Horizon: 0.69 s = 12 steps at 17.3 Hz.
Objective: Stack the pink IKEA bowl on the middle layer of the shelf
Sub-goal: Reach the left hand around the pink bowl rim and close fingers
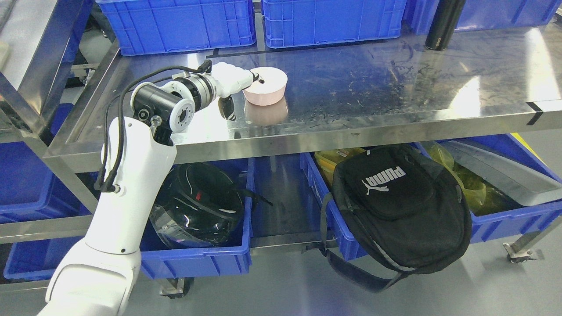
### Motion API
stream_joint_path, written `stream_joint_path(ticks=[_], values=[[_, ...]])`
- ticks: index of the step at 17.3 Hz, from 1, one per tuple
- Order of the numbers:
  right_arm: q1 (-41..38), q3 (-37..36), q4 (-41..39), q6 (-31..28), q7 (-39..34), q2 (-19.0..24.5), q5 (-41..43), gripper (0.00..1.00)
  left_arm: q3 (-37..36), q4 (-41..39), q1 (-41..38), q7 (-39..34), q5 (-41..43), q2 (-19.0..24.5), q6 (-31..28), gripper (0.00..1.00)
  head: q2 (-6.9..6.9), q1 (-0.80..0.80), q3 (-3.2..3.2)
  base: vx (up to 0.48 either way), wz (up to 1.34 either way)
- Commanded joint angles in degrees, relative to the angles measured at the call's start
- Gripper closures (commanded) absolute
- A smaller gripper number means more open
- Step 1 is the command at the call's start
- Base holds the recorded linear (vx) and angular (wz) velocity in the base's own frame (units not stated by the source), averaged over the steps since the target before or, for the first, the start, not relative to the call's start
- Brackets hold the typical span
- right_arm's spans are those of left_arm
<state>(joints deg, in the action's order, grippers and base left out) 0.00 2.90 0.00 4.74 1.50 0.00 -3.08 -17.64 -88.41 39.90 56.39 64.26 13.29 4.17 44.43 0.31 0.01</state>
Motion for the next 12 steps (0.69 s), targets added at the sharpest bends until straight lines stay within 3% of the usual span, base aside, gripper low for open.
stream_joint_path(ticks=[1,4,12], values=[[-1.32,0.00,-1.00,0.01,0.00,-1.00,0.00,0.00,-0.73,4.64,0.44,-1.54,2.44,-1.16,0.31,0.17,0.00,0.00,0.00,0.000,0.00],[-1.32,0.00,-1.00,0.01,0.00,-1.00,0.00,0.00,-0.90,5.79,1.23,-1.54,2.97,-1.08,0.31,0.22,0.00,0.00,0.00,0.000,0.00],[-1.32,0.00,-1.00,0.01,0.00,-1.00,0.00,0.00,-1.60,10.44,2.02,-2.33,3.24,-2.56,0.84,0.25,0.00,0.00,0.00,0.000,0.00]])
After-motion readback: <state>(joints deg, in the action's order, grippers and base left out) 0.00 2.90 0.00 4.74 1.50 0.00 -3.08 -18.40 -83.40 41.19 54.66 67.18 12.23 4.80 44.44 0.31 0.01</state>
